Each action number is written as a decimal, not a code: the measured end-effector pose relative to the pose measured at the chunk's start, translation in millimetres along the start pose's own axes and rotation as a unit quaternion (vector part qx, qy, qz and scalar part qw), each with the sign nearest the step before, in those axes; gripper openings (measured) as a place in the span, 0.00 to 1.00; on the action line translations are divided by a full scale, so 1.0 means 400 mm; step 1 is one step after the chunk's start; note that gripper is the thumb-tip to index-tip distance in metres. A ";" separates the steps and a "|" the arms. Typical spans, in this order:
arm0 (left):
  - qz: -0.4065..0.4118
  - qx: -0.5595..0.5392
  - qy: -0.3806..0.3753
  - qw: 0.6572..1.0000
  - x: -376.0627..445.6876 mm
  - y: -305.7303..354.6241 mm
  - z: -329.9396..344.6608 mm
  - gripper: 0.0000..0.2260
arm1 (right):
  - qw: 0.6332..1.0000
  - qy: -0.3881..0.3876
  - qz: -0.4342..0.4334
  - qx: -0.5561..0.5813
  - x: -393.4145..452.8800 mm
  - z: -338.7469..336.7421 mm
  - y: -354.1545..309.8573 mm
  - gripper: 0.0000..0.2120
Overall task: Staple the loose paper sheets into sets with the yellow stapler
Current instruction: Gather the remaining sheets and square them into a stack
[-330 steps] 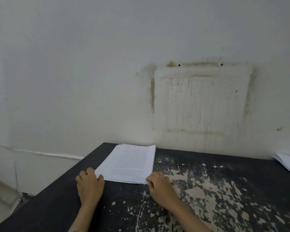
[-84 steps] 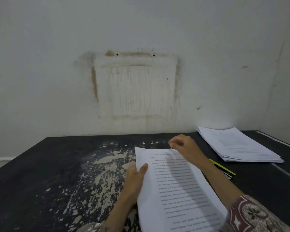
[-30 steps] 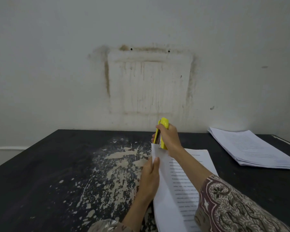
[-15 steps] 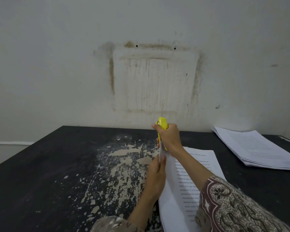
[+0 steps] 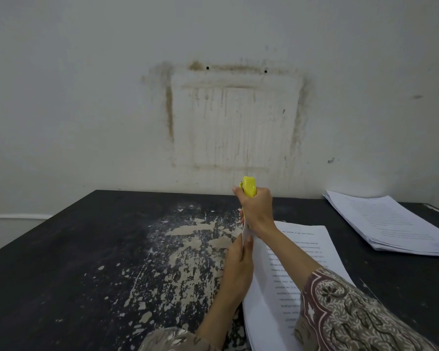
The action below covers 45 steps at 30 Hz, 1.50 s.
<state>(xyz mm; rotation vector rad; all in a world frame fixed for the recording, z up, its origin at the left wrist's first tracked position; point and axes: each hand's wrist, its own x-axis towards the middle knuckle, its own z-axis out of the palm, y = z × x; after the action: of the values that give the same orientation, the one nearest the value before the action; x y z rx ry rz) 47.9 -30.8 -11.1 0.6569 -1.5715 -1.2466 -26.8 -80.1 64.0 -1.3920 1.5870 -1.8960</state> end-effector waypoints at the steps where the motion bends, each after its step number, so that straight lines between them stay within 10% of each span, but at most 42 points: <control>1: -0.001 0.002 0.000 1.000 0.000 -0.001 0.000 0.12 | 1.000 -0.001 -0.004 -0.001 0.000 0.002 0.002 0.20; 18: -0.004 0.034 0.035 0.999 0.010 -0.001 -0.026 0.08 | 0.982 -0.054 0.128 -0.129 0.090 -0.189 0.011 0.12; 32: -0.020 0.057 0.052 0.997 0.004 0.001 -0.030 0.11 | 0.825 -0.075 0.165 -0.536 -0.055 -0.506 0.157 0.21; 45: 0.019 0.122 0.039 0.992 -0.003 0.025 -0.013 0.10 | 0.782 0.002 0.095 -0.616 -0.100 -0.495 0.159 0.24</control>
<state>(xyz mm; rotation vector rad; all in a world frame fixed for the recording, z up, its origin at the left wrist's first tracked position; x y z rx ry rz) 54.8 -28.5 -2.1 0.8157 -1.6778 -0.9976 -188.7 43.0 5.4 -1.4235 3.0137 -0.5540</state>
